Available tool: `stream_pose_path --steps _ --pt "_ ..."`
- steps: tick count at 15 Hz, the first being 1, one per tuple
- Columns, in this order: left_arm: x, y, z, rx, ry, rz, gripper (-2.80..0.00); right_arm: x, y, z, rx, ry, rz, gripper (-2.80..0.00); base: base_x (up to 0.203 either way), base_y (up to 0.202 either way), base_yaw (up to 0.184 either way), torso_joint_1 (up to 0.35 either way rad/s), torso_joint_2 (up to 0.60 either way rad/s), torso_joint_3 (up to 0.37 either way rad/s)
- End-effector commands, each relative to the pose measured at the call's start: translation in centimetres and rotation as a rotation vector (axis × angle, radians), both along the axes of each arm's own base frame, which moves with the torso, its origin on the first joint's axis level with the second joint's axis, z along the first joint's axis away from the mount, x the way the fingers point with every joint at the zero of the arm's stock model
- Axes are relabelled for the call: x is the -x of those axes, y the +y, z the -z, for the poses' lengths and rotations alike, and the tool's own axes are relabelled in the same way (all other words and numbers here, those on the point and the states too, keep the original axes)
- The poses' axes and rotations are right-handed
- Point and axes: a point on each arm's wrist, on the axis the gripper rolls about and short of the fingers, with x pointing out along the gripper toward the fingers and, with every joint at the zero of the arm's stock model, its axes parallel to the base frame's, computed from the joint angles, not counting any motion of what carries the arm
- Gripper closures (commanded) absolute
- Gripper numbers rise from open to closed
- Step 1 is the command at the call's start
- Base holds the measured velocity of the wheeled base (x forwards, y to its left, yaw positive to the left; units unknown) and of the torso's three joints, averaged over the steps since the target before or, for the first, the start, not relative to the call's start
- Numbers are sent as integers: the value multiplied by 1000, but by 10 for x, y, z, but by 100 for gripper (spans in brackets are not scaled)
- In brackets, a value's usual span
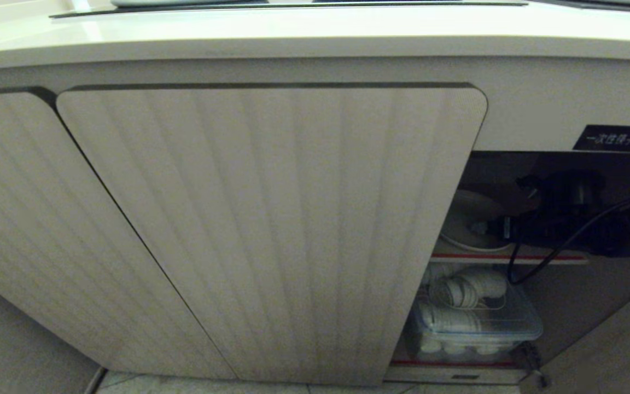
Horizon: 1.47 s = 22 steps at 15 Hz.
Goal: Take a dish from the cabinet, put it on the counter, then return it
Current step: Take the plate from the cabinet
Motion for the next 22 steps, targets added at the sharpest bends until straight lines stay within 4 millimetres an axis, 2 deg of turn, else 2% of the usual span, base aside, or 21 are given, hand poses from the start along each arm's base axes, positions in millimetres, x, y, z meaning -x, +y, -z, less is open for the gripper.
stream_pose_path --steps 1,22 --pt "0 0 0 0 0 0 0 0 0 -1 -2 -7 0 0 0 0 0 0 0 0" --pt "0 0 0 0 0 0 0 1 1 -4 -2 -25 0 0 0 0 0 0 0 0"
